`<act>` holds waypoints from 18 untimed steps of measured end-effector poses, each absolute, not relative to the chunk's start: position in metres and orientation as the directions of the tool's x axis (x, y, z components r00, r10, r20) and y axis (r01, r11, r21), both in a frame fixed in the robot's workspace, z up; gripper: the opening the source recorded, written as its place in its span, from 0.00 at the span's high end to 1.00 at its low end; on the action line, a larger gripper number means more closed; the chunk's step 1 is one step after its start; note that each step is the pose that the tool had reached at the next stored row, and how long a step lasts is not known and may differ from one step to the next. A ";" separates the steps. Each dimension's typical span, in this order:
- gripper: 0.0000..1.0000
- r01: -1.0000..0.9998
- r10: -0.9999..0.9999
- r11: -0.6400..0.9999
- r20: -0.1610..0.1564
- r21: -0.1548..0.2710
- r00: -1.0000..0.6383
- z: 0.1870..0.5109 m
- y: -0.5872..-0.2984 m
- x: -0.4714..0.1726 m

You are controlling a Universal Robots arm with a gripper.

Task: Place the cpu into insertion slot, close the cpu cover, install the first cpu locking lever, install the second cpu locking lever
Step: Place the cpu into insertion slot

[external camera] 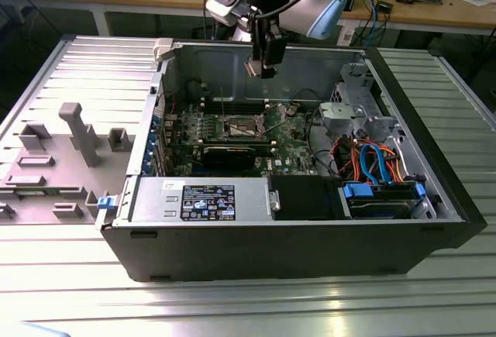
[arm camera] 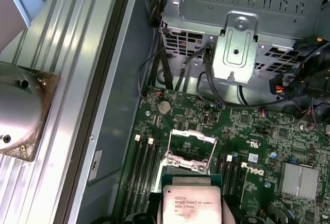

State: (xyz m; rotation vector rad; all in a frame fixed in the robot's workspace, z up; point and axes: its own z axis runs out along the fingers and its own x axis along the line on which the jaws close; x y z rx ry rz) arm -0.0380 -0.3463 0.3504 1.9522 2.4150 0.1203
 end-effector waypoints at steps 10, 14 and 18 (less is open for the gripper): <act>0.46 0.983 0.986 0.164 0.022 0.082 -0.166 0.350 -0.346 -0.038; 0.46 0.985 0.988 0.153 0.022 0.081 -0.155 0.350 -0.346 -0.038; 0.46 0.986 0.988 0.149 0.022 0.081 -0.151 0.350 -0.346 -0.038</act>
